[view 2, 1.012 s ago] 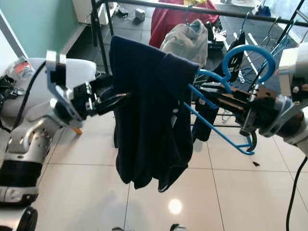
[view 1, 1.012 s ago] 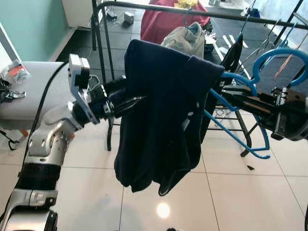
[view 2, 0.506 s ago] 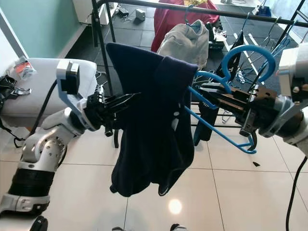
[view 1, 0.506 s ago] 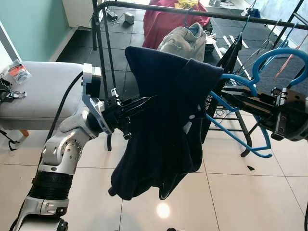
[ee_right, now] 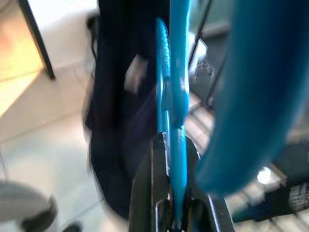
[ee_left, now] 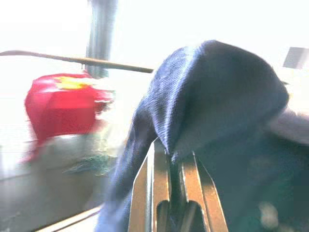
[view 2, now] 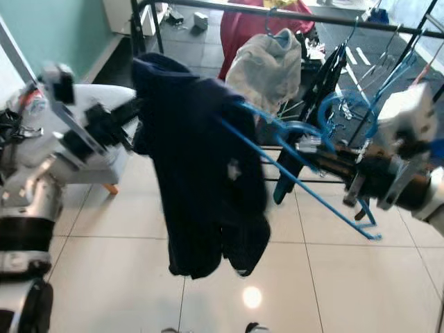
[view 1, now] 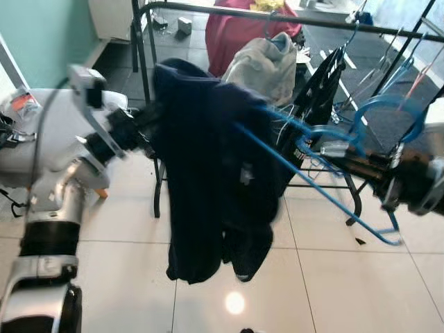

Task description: Hang hanger

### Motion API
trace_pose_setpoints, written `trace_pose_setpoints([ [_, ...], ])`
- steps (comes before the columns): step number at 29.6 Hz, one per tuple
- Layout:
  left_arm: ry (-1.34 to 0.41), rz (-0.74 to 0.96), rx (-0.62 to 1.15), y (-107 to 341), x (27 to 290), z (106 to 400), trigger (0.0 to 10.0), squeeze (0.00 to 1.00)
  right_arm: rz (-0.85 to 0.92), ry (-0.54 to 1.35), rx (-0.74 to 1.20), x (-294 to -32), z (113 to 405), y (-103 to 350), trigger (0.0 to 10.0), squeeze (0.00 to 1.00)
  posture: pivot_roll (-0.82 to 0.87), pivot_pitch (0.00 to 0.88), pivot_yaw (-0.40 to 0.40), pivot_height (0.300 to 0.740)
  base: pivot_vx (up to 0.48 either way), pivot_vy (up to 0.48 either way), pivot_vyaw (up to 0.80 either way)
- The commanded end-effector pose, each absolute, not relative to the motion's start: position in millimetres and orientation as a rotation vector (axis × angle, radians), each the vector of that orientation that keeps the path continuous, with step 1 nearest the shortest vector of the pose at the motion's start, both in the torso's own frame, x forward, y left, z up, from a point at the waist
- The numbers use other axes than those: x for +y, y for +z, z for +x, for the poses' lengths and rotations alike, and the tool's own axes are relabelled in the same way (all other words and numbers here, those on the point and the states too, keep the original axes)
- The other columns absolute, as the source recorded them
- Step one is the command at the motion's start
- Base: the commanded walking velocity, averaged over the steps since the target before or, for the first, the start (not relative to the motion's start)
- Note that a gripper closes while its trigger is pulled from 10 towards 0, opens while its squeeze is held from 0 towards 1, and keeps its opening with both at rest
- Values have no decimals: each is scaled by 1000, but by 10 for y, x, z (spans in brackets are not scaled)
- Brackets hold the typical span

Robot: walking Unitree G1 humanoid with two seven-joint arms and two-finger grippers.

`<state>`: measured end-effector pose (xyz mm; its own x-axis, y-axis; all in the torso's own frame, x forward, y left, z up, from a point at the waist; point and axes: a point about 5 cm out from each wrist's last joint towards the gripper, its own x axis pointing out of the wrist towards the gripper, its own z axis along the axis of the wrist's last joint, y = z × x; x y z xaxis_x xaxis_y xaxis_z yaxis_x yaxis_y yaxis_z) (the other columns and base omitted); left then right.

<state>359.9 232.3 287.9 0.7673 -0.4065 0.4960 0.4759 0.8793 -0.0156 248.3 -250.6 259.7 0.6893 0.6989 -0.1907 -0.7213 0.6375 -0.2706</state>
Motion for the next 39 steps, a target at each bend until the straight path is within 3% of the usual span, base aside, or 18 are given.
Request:
trace_pose_setpoints([
  [1, -372, -138, -534, 2948, 2491, 3594, 784, 0, -371, 784, 150, -2548, 2499, 2453, 0, 0, -68, 172, -37, 740, 0, 0, 0],
  [6, -186, -174, -451, 2745, 2664, 3653, 1137, 0, -351, 718, 244, -2623, 2537, 2174, 0, 0, -68, 175, -36, 740, 0, 0, 0],
  [7, -146, -151, -396, 2605, 2668, 3659, 510, 0, -309, 686, 235, -2631, 2560, 2114, 0, 0, -69, 177, -35, 740, 0, 0, 0],
  [9, -115, -131, -341, 2458, 2654, 3658, 549, 0, -278, 655, 226, -2637, 2575, 2049, 0, 0, -67, 179, -37, 740, 0, 0, 0],
  [10, -92, -132, -294, 2325, 2629, 3647, 1608, 0, -242, 616, 208, -2641, 2592, 2007, 0, 0, -63, 182, -38, 740, 0, 0, 0],
  [11, -87, -132, -250, 2195, 2578, 3625, 4588, 0, -186, 564, 184, -2644, 2625, 1971, 10000, 0, -59, 183, -38, 740, 0, 0, 0],
  [12, -101, -130, -210, 2082, 2505, 3595, 9294, 0, -141, 502, 167, -2644, 2665, 1926, 10000, 0, -60, 182, -38, 740, 0, 0, 0],
  [13, -133, -117, -171, 1954, 2387, 3557, 10000, 0, -93, 446, 157, -2610, 2699, 1854, 10000, 0, -60, 182, -38, 740, 0, 0, 450],
  [14, -184, -49, -115, 1792, 2218, 3468, 10000, 0, -54, 429, 165, -2484, 2681, 1722, 10000, 0, -53, 187, -37, 740, 0, 0, 800],
  [16, -184, -49, -115, 1792, 2218, 3468, 10000, 0, -54, 429, 165, -2484, 2681, 1722, 10000, 0, -53, 187, -37, 740, 0, 0, 800],
  [18, -200, -10, 8, 1409, 1850, 3123, 10000, 0, 83, 401, 168, -2131, 2476, 1433, 10000, 0, -31, 197, -41, 740, 0, 0, 772],
  [19, -200, -10, 8, 1409, 1850, 3123, 10000, 0, 83, 401, 168, -2131, 2476, 1433, 10000, 0, -31, 197, -41, 740, 0, 0, 744],
  [20, -171, 6, 82, 1217, 1729, 2894, 10000, 0, 99, 370, 174, -2011, 2335, 1337, 10000, 0, -24, 202, -39, 740, 0, 0, 681],
  [25, -73, 22, 107, 1100, 1681, 2529, 10000, 0, 131, 277, 159, -2000, 2090, 1308, 10000, 0, -22, 201, -39, 740, 0, 0, 634],
  [28, -51, -33, 130, 1058, 1700, 2458, 10000, 0, 134, 254, 169, -2007, 1994, 1274, 10000, 0, -16, 198, -42, 740, 0, 0, 673],
  [29, -111, -172, 101, 1033, 1634, 2515, 10000, 0, 135, 219, 144, -1997, 2018, 1252, 10000, 0, 7, 194, -39, 740, 0, 0, 712],
  [39, -177, -237, 78, 1183, 1380, 2541, 10000, 0, 188, 204, 94, -1896, 2214, 1293, 10000, 0, 27, 167, -50, 740, 0, 0, 714],
])
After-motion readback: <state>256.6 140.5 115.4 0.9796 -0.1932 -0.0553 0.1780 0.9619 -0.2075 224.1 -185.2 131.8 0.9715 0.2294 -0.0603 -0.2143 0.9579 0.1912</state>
